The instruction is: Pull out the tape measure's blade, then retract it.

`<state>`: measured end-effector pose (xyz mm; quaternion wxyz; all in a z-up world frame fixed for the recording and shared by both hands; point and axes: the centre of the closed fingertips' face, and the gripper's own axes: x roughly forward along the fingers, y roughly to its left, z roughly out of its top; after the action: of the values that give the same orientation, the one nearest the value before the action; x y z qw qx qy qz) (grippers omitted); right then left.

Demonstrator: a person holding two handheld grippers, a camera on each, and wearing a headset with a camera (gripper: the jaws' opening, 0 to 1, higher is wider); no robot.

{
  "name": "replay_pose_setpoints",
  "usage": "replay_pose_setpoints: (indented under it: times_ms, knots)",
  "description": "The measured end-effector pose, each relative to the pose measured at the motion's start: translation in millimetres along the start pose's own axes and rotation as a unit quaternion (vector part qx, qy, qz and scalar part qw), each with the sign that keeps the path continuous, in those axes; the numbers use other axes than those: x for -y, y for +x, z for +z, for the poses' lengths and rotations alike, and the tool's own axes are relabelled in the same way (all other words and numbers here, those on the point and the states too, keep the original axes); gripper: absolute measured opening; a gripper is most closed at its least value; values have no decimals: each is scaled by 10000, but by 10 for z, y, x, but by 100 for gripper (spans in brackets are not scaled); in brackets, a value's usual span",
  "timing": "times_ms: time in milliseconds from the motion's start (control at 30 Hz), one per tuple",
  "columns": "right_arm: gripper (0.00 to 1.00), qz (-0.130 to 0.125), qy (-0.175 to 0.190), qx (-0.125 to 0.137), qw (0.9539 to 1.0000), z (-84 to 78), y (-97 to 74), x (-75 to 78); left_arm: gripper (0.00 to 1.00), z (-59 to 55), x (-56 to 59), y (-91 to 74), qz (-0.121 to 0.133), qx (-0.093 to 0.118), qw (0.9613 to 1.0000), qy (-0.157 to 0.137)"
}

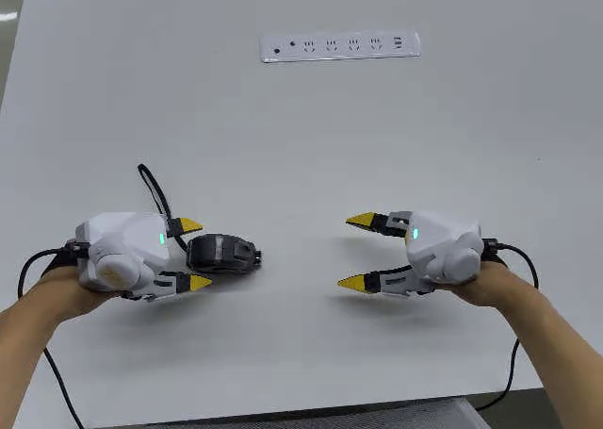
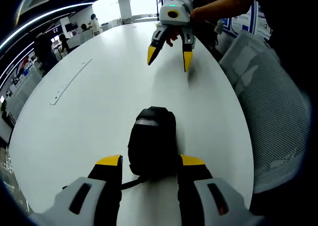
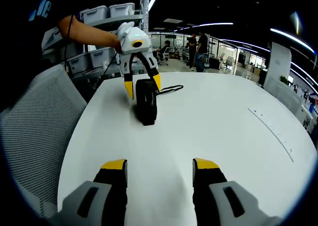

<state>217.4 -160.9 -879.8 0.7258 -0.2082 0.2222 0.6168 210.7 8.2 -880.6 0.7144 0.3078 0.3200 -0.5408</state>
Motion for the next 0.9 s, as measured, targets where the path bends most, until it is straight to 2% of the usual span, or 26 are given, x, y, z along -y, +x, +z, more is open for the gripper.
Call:
replay_pose_setpoints:
  times_ms: [300, 433, 733, 900]
  knots:
    - [47, 176, -43, 74, 9998, 64, 186, -30, 34, -20, 29, 67, -175, -14, 9997, 192]
    - [43, 215, -12, 135, 9997, 114, 274, -31, 30, -11, 0, 80, -138, 43, 9996, 228]
    - [38, 311, 18, 300, 9991, 251, 500, -29, 29, -11, 6, 99, -130, 99, 9995, 255]
    - [36, 385, 52, 319, 9987, 270, 602, -74, 29, -1, 8, 90, -87, 149, 9997, 144]
